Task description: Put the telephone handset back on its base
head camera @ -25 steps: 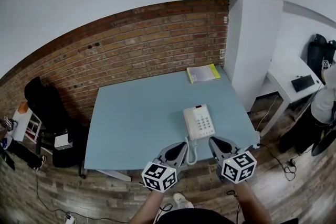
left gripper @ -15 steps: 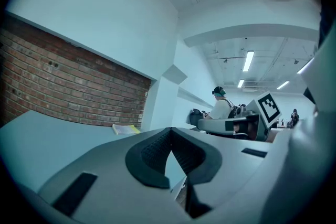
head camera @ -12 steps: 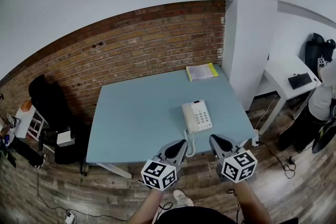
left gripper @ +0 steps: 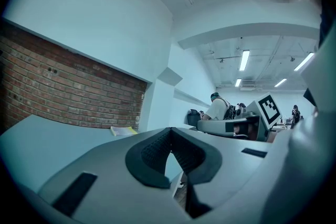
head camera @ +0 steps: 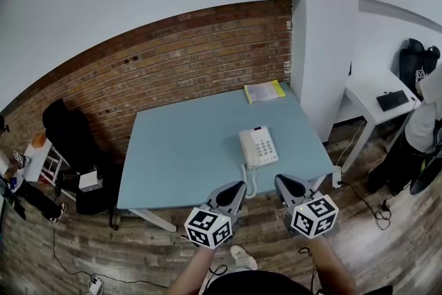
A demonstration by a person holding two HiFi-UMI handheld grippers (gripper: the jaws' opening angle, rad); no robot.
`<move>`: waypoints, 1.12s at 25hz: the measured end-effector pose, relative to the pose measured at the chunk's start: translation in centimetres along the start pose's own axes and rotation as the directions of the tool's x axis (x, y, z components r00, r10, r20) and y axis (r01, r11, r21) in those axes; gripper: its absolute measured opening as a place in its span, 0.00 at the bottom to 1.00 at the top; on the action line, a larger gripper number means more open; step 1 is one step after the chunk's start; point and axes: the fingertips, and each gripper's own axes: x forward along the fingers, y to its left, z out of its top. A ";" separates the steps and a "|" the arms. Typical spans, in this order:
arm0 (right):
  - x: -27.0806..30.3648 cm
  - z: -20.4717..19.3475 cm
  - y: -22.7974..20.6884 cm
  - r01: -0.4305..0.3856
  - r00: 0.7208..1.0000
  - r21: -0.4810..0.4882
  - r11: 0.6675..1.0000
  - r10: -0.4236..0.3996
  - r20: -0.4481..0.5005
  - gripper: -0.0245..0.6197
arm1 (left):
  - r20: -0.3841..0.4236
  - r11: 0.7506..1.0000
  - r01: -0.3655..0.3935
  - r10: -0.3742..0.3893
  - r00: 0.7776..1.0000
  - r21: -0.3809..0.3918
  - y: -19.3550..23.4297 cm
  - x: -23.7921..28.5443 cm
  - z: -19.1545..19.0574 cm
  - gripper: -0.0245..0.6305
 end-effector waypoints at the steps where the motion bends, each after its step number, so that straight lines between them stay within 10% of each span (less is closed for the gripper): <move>1: -0.3 0.0 0.1 -0.002 1.000 0.000 1.000 0.002 0.001 0.06 | -0.001 1.000 -0.001 0.001 1.000 0.001 -0.3 -0.1 -0.1 0.05; 28: -6.6 -1.0 1.0 -0.019 1.000 -0.009 1.000 0.019 0.006 0.06 | 0.029 1.000 -0.009 0.008 1.000 0.025 -6.7 -2.1 -1.0 0.05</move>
